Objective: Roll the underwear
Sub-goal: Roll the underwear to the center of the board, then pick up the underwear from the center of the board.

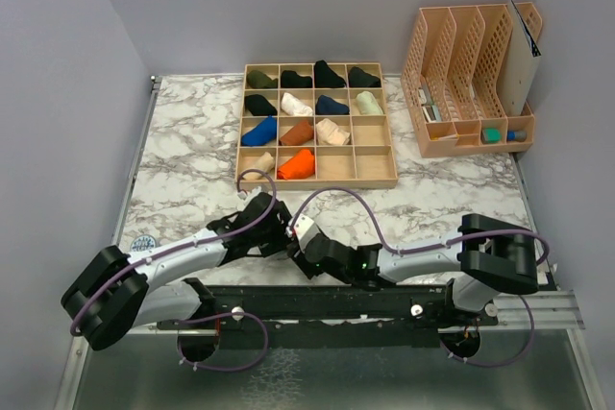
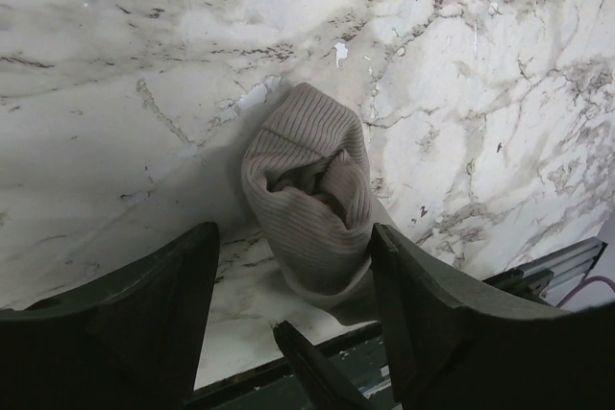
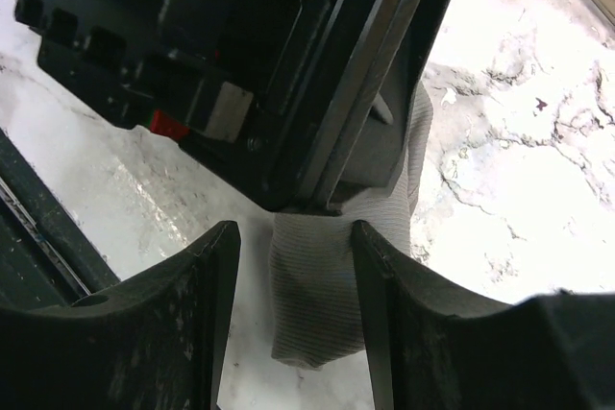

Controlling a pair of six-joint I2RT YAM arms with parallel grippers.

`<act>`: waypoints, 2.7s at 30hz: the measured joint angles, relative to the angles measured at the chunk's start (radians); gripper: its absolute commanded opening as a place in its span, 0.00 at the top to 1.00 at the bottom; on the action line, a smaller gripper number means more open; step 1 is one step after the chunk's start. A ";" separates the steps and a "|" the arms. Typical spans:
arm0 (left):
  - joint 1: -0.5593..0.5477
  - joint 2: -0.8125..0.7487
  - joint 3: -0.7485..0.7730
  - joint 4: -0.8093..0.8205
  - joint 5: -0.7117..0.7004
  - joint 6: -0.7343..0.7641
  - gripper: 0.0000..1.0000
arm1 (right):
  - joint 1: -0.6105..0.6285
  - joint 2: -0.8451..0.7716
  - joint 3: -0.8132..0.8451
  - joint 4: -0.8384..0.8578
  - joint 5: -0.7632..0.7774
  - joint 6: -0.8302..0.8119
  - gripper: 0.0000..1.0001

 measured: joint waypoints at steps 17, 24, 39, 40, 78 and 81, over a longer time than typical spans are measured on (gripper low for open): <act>0.064 -0.126 0.000 -0.100 -0.022 0.003 0.03 | -0.002 0.083 0.041 0.063 0.068 0.005 0.46; 0.138 -0.241 -0.004 -0.157 -0.023 0.008 0.01 | -0.040 0.074 0.023 0.100 0.017 0.030 0.44; 0.168 -0.294 -0.034 -0.193 -0.024 0.032 0.01 | -0.143 0.070 0.042 0.090 -0.144 0.056 0.44; 0.168 -0.294 -0.034 -0.193 -0.024 0.032 0.01 | -0.143 0.073 0.049 0.082 -0.136 0.056 0.44; 0.179 -0.085 -0.013 -0.016 -0.032 0.111 0.05 | -0.156 0.103 0.069 -0.024 -0.085 0.017 0.99; 0.203 -0.156 0.005 -0.107 -0.079 0.095 0.02 | -0.159 0.094 0.068 -0.036 -0.078 0.014 1.00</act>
